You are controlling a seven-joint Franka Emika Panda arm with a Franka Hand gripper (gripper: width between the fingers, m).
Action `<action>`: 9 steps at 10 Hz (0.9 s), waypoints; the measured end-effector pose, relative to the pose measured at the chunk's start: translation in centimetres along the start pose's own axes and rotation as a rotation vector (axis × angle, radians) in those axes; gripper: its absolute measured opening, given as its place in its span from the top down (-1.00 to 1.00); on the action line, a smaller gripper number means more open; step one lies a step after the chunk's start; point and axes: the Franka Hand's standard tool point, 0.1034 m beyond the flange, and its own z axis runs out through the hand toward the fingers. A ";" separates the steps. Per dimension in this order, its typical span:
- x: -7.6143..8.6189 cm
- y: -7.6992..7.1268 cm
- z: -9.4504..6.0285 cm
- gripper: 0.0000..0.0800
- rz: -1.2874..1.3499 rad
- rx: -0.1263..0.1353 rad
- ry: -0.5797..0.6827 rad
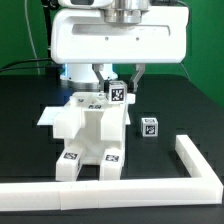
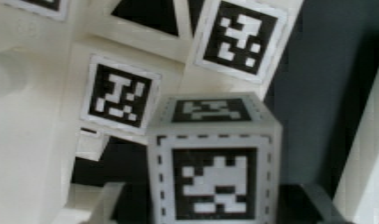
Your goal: Assemble chair
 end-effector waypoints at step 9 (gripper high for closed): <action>0.1 0.2 0.1 -0.26 0.000 -0.005 0.017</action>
Offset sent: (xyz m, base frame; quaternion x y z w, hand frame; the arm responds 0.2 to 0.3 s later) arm 0.0015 -0.0002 -0.0027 -0.0011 0.0026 -0.0024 1.0000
